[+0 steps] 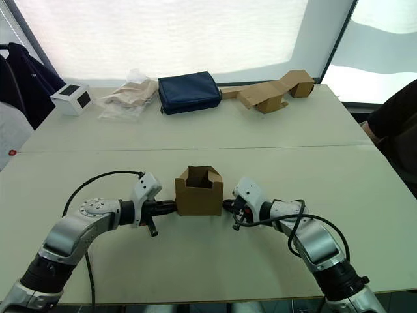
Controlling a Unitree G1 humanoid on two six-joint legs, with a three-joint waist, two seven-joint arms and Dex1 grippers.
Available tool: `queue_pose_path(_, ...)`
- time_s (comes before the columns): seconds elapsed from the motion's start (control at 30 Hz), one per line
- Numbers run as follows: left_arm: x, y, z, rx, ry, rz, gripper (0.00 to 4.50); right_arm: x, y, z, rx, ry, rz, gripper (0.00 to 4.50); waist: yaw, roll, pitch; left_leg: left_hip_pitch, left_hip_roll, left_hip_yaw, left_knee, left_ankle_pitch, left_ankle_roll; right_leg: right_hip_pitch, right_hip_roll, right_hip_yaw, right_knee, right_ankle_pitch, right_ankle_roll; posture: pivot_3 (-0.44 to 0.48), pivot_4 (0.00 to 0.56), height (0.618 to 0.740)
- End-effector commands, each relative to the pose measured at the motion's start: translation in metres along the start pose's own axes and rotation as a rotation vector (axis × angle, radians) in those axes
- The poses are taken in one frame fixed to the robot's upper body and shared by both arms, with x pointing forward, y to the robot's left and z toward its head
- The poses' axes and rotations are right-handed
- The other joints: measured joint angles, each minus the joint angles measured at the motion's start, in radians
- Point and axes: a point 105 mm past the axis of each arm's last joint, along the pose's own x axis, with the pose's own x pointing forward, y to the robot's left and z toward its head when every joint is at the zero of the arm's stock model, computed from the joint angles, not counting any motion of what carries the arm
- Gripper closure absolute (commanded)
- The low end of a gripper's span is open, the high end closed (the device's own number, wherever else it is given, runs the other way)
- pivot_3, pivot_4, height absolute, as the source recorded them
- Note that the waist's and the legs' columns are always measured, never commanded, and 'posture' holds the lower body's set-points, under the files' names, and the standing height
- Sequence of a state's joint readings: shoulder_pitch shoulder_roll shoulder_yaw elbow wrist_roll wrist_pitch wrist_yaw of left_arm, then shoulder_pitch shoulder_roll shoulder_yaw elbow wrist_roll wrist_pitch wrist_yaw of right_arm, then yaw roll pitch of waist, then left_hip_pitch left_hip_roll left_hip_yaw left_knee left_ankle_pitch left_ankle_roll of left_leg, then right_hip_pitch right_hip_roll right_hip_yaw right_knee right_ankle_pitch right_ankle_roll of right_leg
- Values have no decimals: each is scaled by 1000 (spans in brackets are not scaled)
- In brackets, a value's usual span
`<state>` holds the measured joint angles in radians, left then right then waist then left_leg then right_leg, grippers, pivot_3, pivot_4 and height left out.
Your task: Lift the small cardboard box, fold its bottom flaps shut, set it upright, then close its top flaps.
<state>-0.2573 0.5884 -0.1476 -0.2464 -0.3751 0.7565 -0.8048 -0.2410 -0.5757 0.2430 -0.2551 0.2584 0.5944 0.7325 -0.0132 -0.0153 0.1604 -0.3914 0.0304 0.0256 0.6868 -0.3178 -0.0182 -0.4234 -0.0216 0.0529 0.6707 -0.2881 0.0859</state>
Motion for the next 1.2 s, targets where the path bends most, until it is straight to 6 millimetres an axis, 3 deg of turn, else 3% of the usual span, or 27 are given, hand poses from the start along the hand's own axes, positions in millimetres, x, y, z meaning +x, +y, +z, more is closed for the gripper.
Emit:
queue_pose_path(0.03, 3, -8, -3, 1, 13, -38, 4464, -3, 2, 10, -21, -33, 2, 4500, 0, 0, 0, 0, 0, 0, 0, 0, 0, 0, 1, 0, 0, 0, 0, 0, 150, 740)
queue_pose_path(0.3, -34, 5, 9, -4, -50, -95, 4464, -22, -13, 16, -85, -25, -38, 4500, -2, 0, 0, 0, 0, 0, 0, 0, 0, 0, 2, 0, 0, 0, 0, 0, 150, 740)
queue_pose_path(0.43, -49, 25, 25, -10, -79, -87, 4464, -42, -21, 22, -143, -5, -26, 4500, 2, 0, 0, 0, 0, 0, -1, 0, 0, 0, 2, 0, -1, 0, 0, 0, 150, 740)
queue_pose_path(0.53, -49, 33, 52, 35, -134, -106, 4464, -57, -29, 39, -192, -24, -9, 4500, 3, 0, 0, 0, -1, 0, -1, 0, 0, 1, 2, -1, -2, 0, 0, 0, 150, 740)
queue_pose_path(0.67, -44, 21, 74, 106, -149, -216, 4464, -69, -34, 69, -201, -105, 26, 4500, -2, 0, 0, 0, -1, 0, -1, 0, 0, 1, 2, -1, -3, 0, 0, 0, 150, 740)
queue_pose_path(0.93, -31, 6, 88, 173, -144, -321, 4464, -59, -29, 92, -206, -176, 113, 4500, -1, 0, 0, 0, 1, -1, -1, 0, 0, 0, 4, 0, -2, 0, 0, 0, 150, 740)
queue_pose_path(1.2, -17, 3, 86, 208, -131, -322, 4464, -34, -20, 91, -216, -177, 174, 4500, -1, 0, 0, 0, 1, 0, -1, 0, 0, 0, 4, 0, -2, 0, 0, 0, 150, 740)
